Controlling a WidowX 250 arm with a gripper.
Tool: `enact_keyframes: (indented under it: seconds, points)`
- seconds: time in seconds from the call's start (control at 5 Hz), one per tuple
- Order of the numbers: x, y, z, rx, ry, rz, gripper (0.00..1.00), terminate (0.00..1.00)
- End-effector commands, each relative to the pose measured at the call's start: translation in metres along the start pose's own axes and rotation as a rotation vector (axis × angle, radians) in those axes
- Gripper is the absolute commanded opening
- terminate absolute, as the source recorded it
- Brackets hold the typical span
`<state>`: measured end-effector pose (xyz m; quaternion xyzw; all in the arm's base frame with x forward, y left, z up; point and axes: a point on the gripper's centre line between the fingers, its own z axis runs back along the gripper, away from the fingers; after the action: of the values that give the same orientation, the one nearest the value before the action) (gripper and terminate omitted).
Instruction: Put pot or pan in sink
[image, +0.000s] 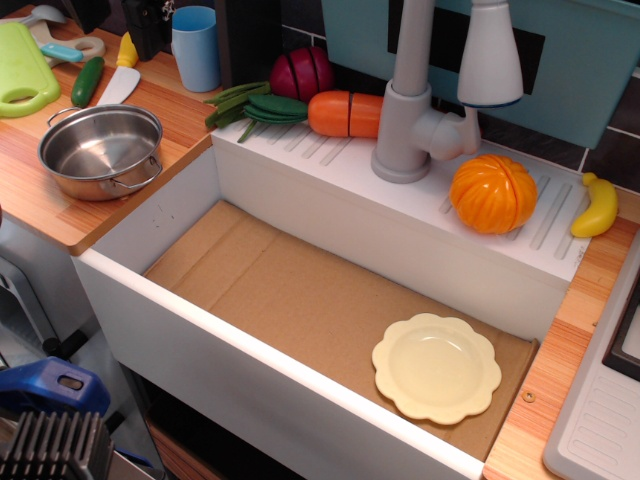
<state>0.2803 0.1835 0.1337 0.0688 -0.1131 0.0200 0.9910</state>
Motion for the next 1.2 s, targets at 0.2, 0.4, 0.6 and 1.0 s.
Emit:
enact_keyframes:
  seconds: [0.2, 0.4, 0.6, 1.0]
  points:
    - [-0.003, 0.005, -0.021, 0.026, -0.011, 0.023, 1.0, 0.0]
    - [-0.003, 0.017, -0.039, 0.003, -0.01, 0.079, 1.0, 0.0]
    - [-0.005, 0.024, -0.054, -0.013, -0.03, 0.139, 1.0, 0.0]
    - [-0.012, 0.022, -0.071, -0.042, -0.092, 0.163, 1.0, 0.0]
